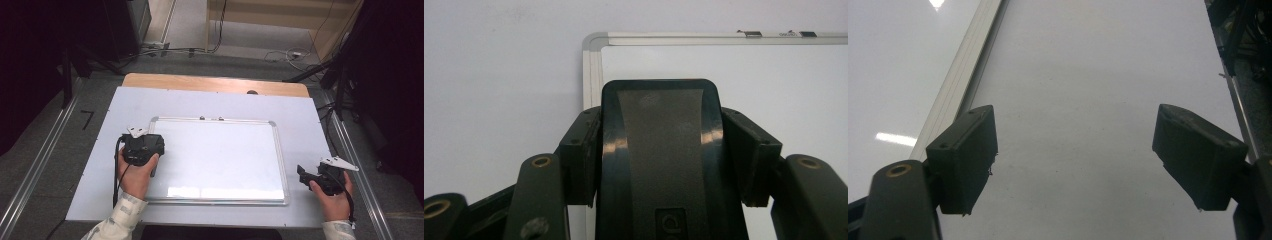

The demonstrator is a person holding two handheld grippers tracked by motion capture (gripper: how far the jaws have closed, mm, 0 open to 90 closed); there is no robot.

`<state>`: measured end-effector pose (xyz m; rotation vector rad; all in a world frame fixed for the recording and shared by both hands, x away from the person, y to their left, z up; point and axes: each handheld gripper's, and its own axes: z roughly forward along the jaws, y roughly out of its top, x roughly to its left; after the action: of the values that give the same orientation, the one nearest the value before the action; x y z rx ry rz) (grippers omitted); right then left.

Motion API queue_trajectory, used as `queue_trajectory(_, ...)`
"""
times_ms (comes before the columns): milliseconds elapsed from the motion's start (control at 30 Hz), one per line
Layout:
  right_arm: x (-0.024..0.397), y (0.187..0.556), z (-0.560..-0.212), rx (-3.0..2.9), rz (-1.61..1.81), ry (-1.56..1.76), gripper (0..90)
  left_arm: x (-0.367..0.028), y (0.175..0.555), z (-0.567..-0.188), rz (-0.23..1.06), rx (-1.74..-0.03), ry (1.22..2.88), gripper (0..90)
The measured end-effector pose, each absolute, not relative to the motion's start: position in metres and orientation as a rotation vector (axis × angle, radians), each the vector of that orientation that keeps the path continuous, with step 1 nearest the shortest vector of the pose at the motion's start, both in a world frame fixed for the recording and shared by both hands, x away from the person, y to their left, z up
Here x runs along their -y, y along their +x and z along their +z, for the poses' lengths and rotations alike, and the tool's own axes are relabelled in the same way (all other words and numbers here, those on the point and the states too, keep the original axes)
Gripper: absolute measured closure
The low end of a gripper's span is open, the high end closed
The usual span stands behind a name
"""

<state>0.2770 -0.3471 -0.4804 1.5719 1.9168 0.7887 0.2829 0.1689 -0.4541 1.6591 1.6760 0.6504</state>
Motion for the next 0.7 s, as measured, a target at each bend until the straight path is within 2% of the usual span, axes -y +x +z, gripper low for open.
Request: queue_trajectory(700,0.3473,0.2778,-0.4796,-1.912,0.792,1.572,16.8,-0.1641,0.2729,-0.4554,0.649,-1.692,1.652,40.4)
